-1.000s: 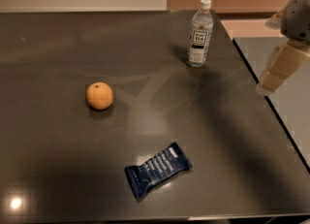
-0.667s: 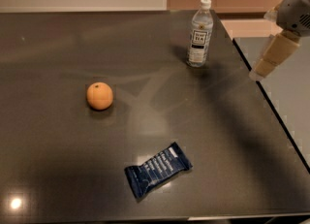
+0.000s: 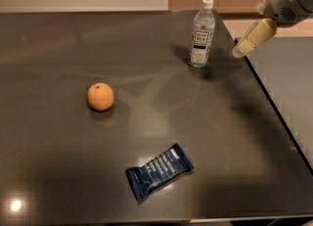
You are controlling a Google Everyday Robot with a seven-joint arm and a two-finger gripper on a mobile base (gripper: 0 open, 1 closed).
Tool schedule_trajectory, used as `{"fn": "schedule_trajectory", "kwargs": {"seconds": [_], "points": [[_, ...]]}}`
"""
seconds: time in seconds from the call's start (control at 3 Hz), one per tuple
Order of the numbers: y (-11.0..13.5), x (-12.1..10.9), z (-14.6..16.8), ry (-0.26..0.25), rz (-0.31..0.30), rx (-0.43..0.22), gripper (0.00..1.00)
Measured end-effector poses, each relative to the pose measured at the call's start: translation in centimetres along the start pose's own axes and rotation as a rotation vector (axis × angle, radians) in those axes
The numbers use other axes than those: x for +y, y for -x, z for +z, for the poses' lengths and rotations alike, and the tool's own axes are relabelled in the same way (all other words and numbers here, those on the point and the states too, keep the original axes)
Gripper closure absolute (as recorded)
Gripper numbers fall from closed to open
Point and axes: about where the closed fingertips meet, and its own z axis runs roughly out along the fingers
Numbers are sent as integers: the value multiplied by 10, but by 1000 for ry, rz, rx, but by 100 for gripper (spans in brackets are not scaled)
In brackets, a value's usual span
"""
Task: Move blue plastic bottle near orange
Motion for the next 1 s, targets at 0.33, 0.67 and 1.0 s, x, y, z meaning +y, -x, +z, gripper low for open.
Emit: {"fn": "schedule_trajectory", "kwargs": {"seconds": [0.33, 0.67, 1.0], "points": [[18, -12, 24, 21, 40, -73, 0], [40, -12, 47, 54, 72, -143, 0], [57, -10, 66, 76, 91, -194, 0]]}}
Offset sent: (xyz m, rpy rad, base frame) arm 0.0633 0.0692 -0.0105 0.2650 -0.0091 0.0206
